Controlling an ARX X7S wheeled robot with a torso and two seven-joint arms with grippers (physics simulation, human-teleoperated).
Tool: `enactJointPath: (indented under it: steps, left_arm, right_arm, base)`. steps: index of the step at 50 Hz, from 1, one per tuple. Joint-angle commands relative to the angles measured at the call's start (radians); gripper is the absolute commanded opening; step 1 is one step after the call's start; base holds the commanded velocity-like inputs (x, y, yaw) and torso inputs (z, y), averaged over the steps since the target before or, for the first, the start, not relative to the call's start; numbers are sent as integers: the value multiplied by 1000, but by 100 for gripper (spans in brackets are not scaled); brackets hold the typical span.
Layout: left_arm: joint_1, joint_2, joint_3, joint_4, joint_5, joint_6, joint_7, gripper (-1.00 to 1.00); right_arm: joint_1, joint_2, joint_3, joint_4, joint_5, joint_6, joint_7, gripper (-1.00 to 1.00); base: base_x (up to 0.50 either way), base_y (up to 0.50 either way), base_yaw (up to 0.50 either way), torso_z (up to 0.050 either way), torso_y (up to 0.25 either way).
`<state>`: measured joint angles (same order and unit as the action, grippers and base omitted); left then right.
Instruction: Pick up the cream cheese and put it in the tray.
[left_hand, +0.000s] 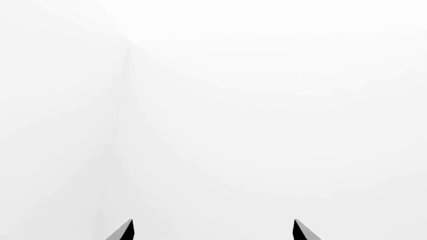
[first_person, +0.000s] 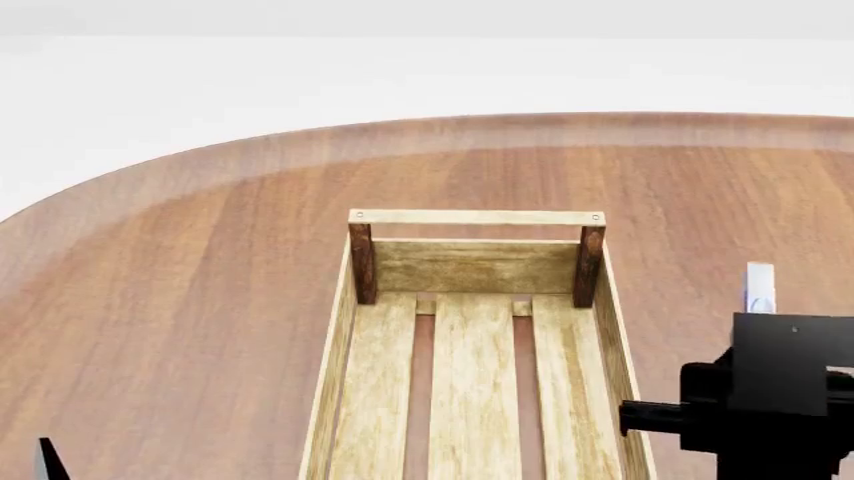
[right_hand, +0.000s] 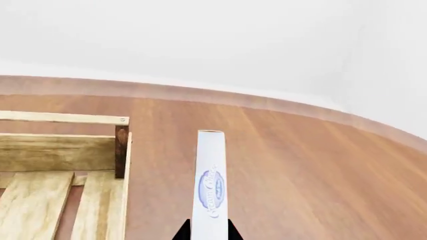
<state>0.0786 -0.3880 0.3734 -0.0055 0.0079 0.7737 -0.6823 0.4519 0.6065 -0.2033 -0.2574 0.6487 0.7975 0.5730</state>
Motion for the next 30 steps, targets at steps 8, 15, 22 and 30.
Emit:
enactJointPath:
  steps: [8, 15, 22, 30]
  left_arm:
    - [1, -2, 2, 3, 4, -3, -4, 100]
    - [-2, -2, 5, 0, 4, -6, -4, 100]
    - [-1, -3, 6, 2, 3, -7, -5, 100]
    - [-3, -3, 7, 0, 4, -7, -6, 100]
  right_arm:
    - [-8, 15, 43, -66, 98, 9, -108, -100]
    - [-18, 22, 63, -78, 160, 9, -162, -100]
    - [-26, 29, 75, -91, 202, 15, -194, -100]
    - [-24, 30, 67, -92, 219, 18, -218, -100]
  base:
    - [0, 0, 0, 2, 0]
    - [0, 0, 0, 0, 1]
    - [0, 0, 0, 0, 0]
    - [0, 0, 0, 0, 0]
